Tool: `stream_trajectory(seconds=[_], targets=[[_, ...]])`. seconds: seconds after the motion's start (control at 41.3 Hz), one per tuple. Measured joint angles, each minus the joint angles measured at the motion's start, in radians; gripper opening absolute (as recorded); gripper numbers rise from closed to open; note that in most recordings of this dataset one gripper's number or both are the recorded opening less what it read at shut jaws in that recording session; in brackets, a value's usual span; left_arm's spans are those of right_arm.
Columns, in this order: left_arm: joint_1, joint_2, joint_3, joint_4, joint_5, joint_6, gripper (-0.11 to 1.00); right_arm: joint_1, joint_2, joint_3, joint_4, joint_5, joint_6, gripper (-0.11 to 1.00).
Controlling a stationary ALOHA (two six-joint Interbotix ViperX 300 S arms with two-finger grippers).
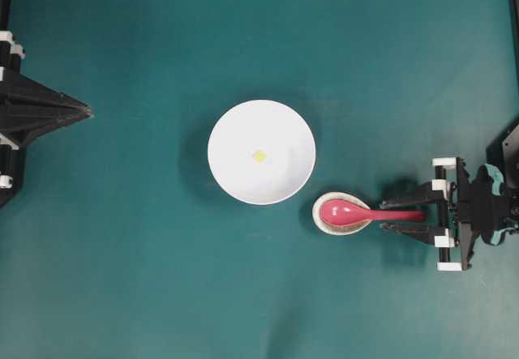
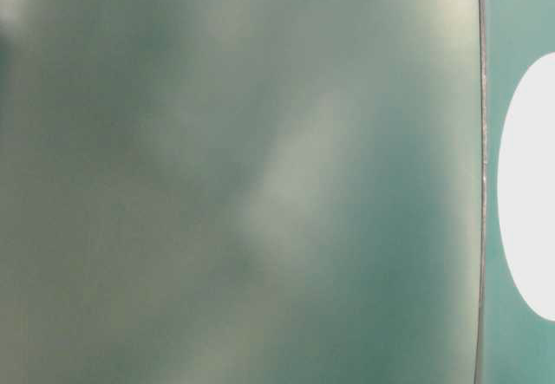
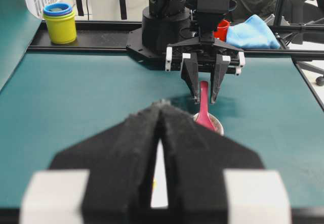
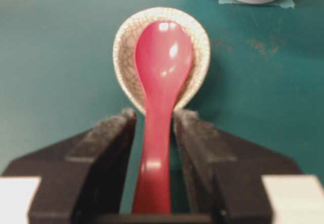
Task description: Scoop the yellow hexagonal prism block from the bowl with a spoon using the right arm.
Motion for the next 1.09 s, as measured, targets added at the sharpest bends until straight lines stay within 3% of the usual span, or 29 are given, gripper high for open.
stream_trajectory(seconds=[0.509,0.606,0.727,1.09], targets=[[-0.002,0.002,0.000,-0.002,0.000,0.000,0.00,0.000,0.002,0.000,-0.002,0.015,0.000,0.44],[0.000,0.000,0.000,0.000,0.000,0.000,0.00,0.000,0.000,-0.002,0.000,0.014,-0.002,0.40],[0.000,0.000,0.000,-0.002,0.000,0.000,0.00,0.000,0.000,-0.003,-0.002,0.012,-0.002,0.22],[0.000,0.000,0.000,-0.002,0.000,0.000,0.00,0.000,-0.011,-0.012,-0.002,0.012,-0.002,0.22]])
